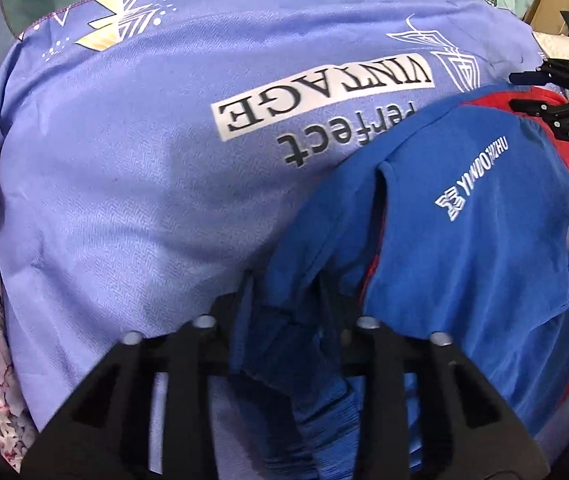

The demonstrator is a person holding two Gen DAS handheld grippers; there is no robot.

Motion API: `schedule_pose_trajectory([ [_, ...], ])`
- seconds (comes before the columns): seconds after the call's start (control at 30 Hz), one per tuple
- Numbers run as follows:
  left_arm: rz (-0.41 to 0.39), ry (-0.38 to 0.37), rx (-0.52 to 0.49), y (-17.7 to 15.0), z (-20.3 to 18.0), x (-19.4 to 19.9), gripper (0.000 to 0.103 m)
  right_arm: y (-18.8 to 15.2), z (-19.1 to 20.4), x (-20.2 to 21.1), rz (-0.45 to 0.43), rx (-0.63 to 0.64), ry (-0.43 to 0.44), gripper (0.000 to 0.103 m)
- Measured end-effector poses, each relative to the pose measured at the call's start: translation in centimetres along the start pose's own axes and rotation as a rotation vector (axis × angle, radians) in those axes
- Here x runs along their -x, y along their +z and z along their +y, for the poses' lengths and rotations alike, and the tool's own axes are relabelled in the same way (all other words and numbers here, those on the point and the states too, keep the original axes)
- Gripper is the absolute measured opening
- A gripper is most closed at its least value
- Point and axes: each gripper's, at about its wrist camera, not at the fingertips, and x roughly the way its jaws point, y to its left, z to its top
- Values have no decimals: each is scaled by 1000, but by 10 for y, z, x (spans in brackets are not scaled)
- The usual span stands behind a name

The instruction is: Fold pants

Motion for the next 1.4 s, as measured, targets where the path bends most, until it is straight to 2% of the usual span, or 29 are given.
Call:
schedule_pose_trajectory([
  [0.03,2,44,0,1,4,-4,73,2,-1,-2,5,12,2,47],
  [0.07,2,66,7,2,8,-6,83,3,-2,-2,6,19,5,47],
  [0.2,0,18,33,5,19,-9,82,4,-8,-7,4,35,52,47],
  [0.3,-17,9,4,5,16,-9,75,6,-16,-11,9,20,101,47],
  [0.33,-25,-2,-13,7,12,-8,66,7,-18,-12,13,15,116,45],
  [0.37,-30,-9,-30,5,10,-6,52,8,-17,-12,16,14,125,37],
  [0.4,-31,-22,-47,7,5,-4,44,7,-17,-11,14,14,139,33],
  [0.43,-26,-46,-70,8,-1,-2,22,7,-14,-9,10,15,139,23],
  [0.47,-18,-58,-83,9,-3,-3,15,7,-10,-7,7,18,140,13],
  [0.57,-3,-29,-111,10,-11,-2,10,2,-8,0,-9,1,145,6],
  [0.67,-22,-20,-93,11,-21,7,7,-3,-14,13,-47,-40,160,4],
  [0.8,-90,-25,-80,7,-25,43,6,-9,-19,45,-103,-54,174,4],
  [0.9,-160,-31,-85,-2,-28,79,6,-24,-14,87,-165,-53,208,4],
  [1.07,-242,-65,-104,-47,-40,140,6,-70,-1,149,-231,-49,295,4],
  [1.2,-249,-62,-126,-85,-58,157,6,-127,36,183,-234,-34,377,4],
  [1.4,-215,-69,-110,-145,-83,150,6,-190,102,180,-176,-23,465,4],
])
